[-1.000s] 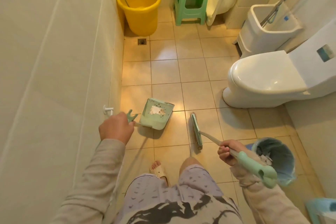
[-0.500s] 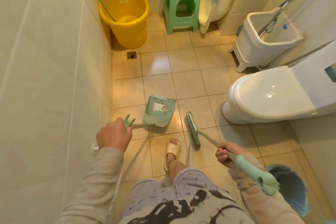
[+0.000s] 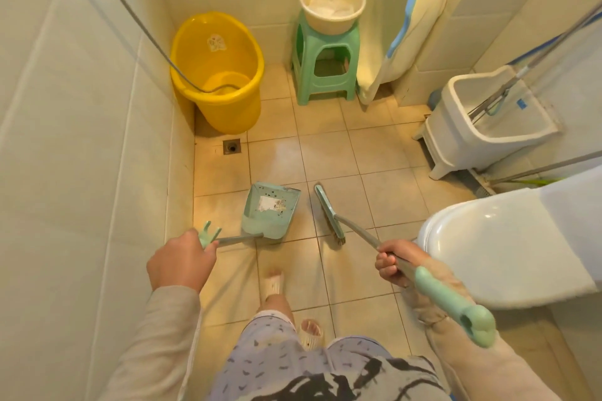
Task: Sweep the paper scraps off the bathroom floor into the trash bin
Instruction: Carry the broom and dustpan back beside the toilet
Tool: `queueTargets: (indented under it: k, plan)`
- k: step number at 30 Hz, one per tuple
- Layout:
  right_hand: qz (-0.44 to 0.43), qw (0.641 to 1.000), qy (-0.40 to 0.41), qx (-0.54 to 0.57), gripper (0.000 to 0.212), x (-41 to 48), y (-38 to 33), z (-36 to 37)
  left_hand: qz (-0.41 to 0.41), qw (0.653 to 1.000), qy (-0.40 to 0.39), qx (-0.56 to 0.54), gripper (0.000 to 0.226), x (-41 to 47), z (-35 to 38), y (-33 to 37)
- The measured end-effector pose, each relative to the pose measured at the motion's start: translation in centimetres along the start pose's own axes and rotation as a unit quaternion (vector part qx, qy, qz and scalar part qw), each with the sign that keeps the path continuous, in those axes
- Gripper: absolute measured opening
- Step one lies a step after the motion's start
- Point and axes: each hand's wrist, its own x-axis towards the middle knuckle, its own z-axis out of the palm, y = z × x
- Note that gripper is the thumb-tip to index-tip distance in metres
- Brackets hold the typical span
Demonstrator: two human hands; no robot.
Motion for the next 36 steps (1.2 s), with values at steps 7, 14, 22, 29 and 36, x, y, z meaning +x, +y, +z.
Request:
queueTargets:
  k: [7, 14, 22, 29, 36]
  plan:
    - [-0.007, 0.998, 0.029, 0.053, 0.036, 3.4, -6.9, 2.4, 0.099, 0.994, -0.009, 0.036, 0.035, 12.3, -2.6, 4.5]
    - [0.000, 0.988, 0.066, 0.140, 0.039, 5.3, -11.2, 3.0, 0.244, 0.967, -0.029, 0.065, 0.027, 22.1, -6.0, 11.9]
    - [0.010, 0.958, 0.079, 0.277, 0.036, 6.4, -14.4, 1.0, 0.380, 0.915, -0.013, 0.136, 0.027, 29.7, -7.7, 24.7]
    - [-0.001, 0.927, 0.104, 0.361, 0.037, 7.7, -21.2, -2.7, 0.472, 0.869, -0.037, 0.144, 0.022, 33.6, -8.3, 37.6]
    - [-0.016, 0.917, 0.119, 0.381, 0.034, 6.8, -27.2, -6.7, 0.575, 0.791, -0.047, 0.202, 0.020, 34.3, -8.2, 50.0]
